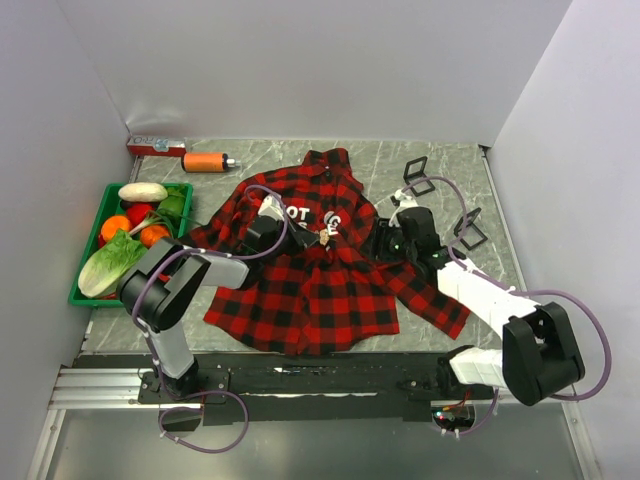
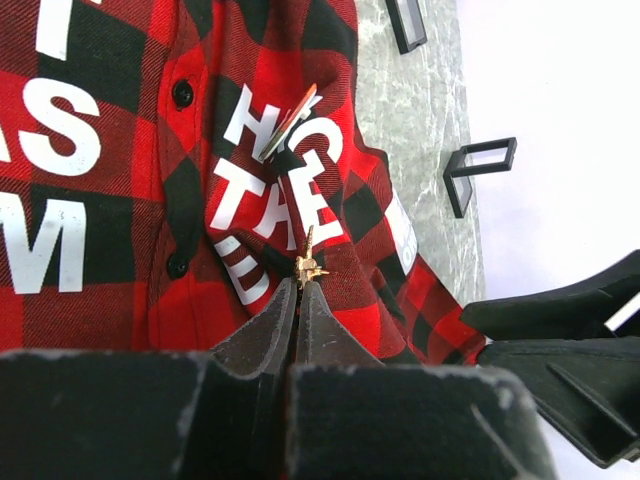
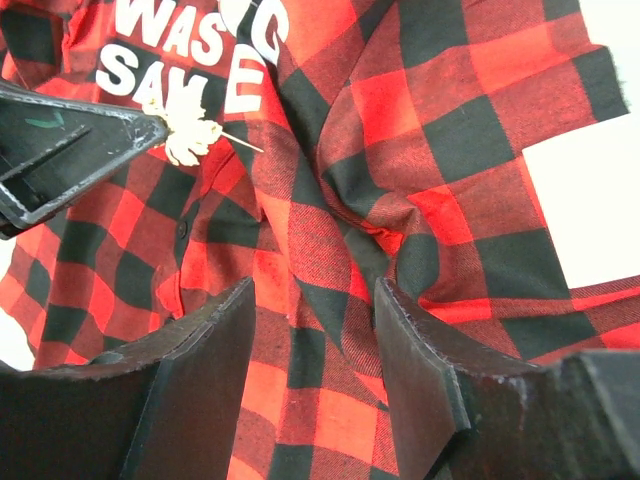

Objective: Pin the brooch onto the clothing
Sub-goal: Cross the clothing with brooches at the center of the board.

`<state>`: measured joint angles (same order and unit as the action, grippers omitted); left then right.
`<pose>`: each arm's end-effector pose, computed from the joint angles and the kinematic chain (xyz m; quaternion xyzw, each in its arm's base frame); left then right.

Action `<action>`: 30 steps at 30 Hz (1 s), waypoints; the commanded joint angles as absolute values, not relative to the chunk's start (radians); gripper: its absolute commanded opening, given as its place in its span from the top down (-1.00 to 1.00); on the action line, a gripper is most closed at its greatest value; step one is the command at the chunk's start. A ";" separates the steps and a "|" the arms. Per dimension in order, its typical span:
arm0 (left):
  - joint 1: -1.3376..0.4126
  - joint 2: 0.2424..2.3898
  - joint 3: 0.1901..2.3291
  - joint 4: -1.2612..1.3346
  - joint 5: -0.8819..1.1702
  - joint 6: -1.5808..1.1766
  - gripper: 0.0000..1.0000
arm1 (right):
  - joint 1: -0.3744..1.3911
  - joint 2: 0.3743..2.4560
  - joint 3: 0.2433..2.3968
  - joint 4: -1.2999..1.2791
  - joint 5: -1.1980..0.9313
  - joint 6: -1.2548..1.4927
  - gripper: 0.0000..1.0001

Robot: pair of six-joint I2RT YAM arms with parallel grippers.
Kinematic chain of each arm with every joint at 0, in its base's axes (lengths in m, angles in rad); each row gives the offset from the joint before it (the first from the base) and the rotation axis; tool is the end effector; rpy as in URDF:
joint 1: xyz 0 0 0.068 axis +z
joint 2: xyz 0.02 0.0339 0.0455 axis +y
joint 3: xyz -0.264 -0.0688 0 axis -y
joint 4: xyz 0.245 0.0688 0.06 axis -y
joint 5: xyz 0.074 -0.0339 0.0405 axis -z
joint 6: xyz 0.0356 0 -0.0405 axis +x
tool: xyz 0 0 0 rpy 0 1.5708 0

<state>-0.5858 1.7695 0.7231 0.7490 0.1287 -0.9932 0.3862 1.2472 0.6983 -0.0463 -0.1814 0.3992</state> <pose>0.2901 -0.1980 0.1582 -0.1249 0.7935 -0.4577 0.3811 0.2446 0.1064 0.2260 -0.0367 0.8800 0.2525 0.4006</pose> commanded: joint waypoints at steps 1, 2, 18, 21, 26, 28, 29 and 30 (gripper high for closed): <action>-0.584 1.776 0.716 0.827 0.149 -1.015 0.98 | 0.411 1.278 0.709 0.024 -0.201 0.368 -0.16; -0.584 1.779 0.716 0.827 0.147 -1.017 0.98 | 0.428 1.285 0.721 0.031 -0.196 0.364 -0.16; -0.584 1.798 0.686 0.850 0.156 -1.032 0.98 | 0.509 1.494 0.842 0.051 -0.121 0.302 -0.19; -0.584 1.802 0.686 0.856 0.160 -1.038 0.98 | 0.515 1.512 0.854 0.055 -0.114 0.293 -0.19; -0.584 1.818 0.683 0.876 0.170 -1.054 0.98 | 0.518 1.569 0.880 0.055 -0.110 0.288 -0.14; -0.584 1.822 0.680 0.884 0.170 -1.057 0.98 | 0.520 1.581 0.888 0.052 -0.110 0.288 -0.06; -0.583 1.824 0.680 0.885 0.169 -1.058 0.98 | 0.519 1.592 0.891 0.049 -0.109 0.290 -0.05; -0.584 1.825 0.677 0.887 0.169 -1.060 0.98 | 0.518 1.598 0.893 0.046 -0.106 0.290 -0.04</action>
<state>-0.5858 1.8118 0.6899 0.8154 0.1486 -1.0397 0.5102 1.5715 0.8452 0.0208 -0.1318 0.3046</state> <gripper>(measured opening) 0.030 0.533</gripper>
